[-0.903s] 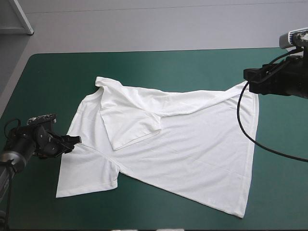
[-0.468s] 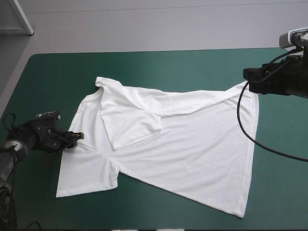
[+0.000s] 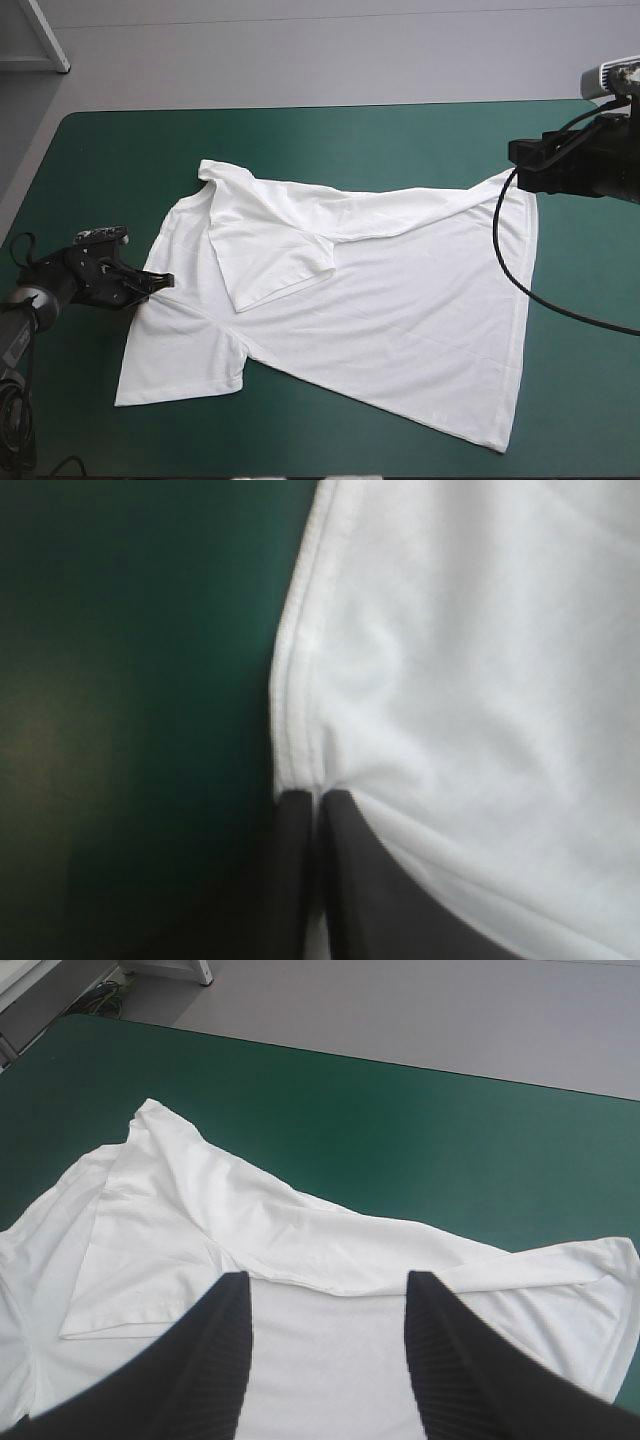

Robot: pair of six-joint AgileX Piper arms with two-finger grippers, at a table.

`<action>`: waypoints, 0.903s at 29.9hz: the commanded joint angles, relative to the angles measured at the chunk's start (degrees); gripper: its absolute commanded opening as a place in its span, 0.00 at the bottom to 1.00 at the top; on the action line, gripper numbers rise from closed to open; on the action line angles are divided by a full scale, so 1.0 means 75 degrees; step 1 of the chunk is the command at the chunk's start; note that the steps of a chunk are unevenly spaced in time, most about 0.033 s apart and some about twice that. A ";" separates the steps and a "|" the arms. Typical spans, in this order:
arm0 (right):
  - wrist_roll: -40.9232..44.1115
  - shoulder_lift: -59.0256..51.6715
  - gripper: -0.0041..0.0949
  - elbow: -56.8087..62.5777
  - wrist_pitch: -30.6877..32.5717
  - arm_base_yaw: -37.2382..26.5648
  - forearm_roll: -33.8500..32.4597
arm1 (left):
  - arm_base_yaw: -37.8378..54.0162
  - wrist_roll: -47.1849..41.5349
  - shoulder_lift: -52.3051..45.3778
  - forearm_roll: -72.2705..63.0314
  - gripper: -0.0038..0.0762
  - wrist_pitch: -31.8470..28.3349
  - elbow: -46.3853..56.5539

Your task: Fold the cloth

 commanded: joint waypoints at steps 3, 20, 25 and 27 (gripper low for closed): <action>-0.0087 -0.0224 0.42 -0.0143 -0.0459 -0.0050 0.0374 | -0.0015 -0.0066 -0.0691 0.0335 0.07 0.0094 -0.0688; -0.0283 -0.0283 0.40 -0.0143 -0.0478 -0.0050 0.0708 | 0.2155 -0.0078 0.1248 0.1397 0.07 0.0866 -0.5485; -0.0304 -0.0283 0.40 -0.0143 -0.0478 -0.0050 0.0757 | 0.2404 -0.0109 0.2102 0.1585 0.07 0.0962 -0.6408; -0.0304 -0.0283 0.40 -0.0143 -0.0478 -0.0050 0.0774 | 0.2404 -0.0109 0.2344 0.1599 0.07 0.1021 -0.6605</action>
